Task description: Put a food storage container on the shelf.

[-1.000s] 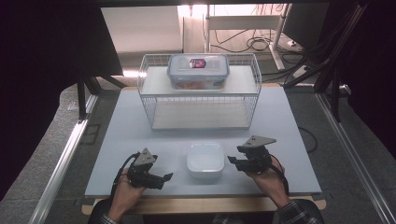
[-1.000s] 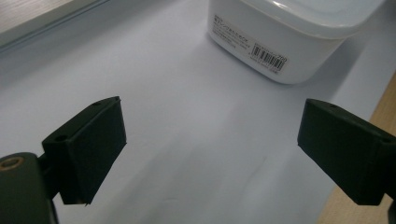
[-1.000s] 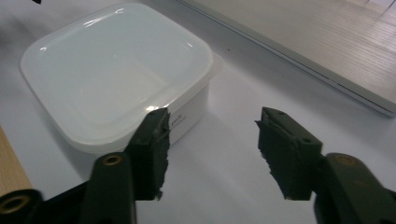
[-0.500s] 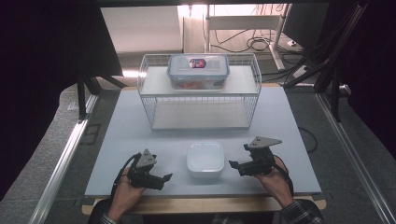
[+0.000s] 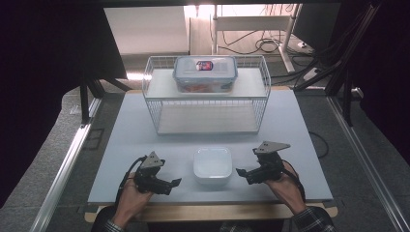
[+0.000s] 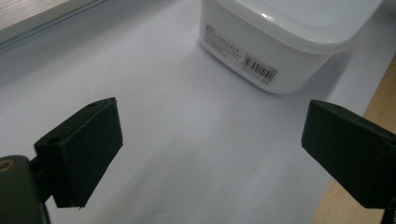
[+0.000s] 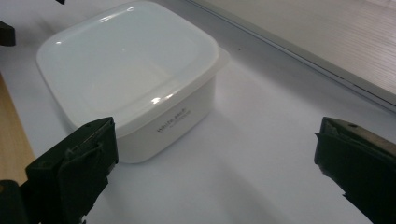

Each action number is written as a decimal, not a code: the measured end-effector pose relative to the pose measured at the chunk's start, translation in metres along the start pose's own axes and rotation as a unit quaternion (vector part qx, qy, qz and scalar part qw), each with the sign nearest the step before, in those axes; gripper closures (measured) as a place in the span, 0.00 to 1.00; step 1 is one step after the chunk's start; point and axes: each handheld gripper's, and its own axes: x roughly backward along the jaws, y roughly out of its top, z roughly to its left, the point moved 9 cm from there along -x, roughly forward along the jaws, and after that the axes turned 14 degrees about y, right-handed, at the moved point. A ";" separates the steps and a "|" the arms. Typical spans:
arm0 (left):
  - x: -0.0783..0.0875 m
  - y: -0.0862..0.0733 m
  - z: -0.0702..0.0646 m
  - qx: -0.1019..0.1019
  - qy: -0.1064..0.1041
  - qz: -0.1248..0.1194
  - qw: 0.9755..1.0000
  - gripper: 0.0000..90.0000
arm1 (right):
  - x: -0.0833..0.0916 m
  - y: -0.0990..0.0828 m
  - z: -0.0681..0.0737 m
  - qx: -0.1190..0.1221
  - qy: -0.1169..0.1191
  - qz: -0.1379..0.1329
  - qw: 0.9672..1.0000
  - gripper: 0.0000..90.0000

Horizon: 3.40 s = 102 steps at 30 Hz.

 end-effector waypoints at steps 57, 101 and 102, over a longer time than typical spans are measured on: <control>-0.027 0.057 -0.023 0.104 -0.134 0.022 0.985 0.70 | -0.019 0.015 0.018 -0.195 0.102 0.002 0.975 0.75; 0.020 0.136 0.019 0.104 -0.025 -0.084 0.991 0.86 | 0.014 0.115 0.016 -0.061 0.026 -0.127 0.990 0.88; 0.021 0.138 0.020 0.106 -0.024 -0.086 0.990 0.86 | 0.015 0.118 0.016 -0.059 0.027 -0.129 0.990 0.88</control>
